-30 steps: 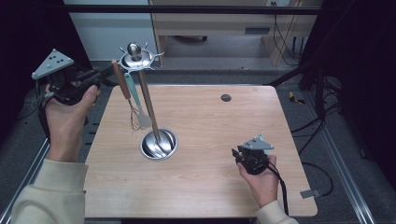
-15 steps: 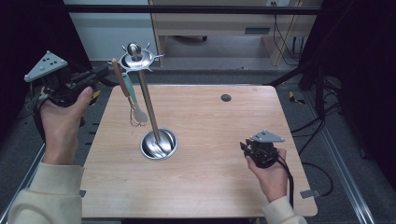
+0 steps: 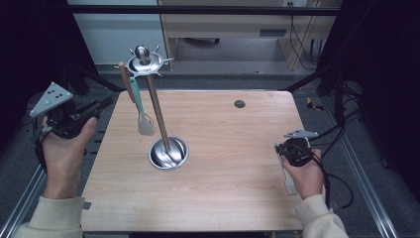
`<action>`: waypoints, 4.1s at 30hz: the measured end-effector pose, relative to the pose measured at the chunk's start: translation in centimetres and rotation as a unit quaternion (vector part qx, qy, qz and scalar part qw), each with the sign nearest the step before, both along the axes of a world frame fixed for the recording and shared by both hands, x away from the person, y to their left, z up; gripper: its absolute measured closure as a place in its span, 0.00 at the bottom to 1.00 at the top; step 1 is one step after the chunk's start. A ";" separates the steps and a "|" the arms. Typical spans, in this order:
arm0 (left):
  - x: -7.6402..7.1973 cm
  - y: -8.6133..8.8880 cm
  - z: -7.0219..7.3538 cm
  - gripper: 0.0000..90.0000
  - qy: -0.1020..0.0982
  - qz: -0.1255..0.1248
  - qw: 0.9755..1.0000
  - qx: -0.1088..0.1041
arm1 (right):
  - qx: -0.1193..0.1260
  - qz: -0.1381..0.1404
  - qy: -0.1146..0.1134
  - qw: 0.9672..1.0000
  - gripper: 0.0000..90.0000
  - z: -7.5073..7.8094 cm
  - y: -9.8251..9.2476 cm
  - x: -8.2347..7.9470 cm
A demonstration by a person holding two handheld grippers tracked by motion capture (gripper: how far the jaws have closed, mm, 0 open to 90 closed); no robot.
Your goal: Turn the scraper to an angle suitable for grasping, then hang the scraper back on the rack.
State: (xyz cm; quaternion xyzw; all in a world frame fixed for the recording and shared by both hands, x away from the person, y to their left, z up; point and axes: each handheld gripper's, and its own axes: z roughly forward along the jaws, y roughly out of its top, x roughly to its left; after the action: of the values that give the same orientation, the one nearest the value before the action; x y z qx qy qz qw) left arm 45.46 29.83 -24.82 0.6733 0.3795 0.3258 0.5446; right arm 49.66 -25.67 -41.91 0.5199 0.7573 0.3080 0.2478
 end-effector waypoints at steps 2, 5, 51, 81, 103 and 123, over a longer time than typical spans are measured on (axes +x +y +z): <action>-0.1 0.2 -0.7 1.00 0.005 0.003 1.000 0.003 | -0.001 -0.005 0.007 1.000 0.97 -0.3 -0.5 0.5; -0.2 0.4 -1.8 1.00 0.014 0.004 1.000 0.003 | 0.000 -0.011 0.018 1.000 1.00 -0.8 -1.1 1.2; 0.5 -1.5 -18.5 0.08 0.154 0.007 0.987 0.041 | -0.008 -0.061 0.064 0.996 1.00 -5.9 -4.5 5.0; 0.2 -1.7 -20.4 0.07 0.172 0.001 0.983 0.060 | -0.011 -0.053 0.074 0.996 1.00 -6.7 -4.5 5.7; 0.2 -1.9 -20.5 0.07 0.175 -0.003 0.982 0.064 | -0.008 -0.035 0.076 0.996 1.00 -6.7 -3.4 5.7; 0.2 -2.0 -20.6 0.07 0.180 -0.008 0.981 0.067 | -0.009 -0.012 0.078 0.997 1.00 -6.7 -2.4 5.6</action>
State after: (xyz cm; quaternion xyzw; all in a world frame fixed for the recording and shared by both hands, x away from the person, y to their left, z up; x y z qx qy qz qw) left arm 45.71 27.79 -45.42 0.7585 0.4434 0.2199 0.4239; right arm 55.28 -28.12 -48.64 0.5486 0.7711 0.2567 0.1964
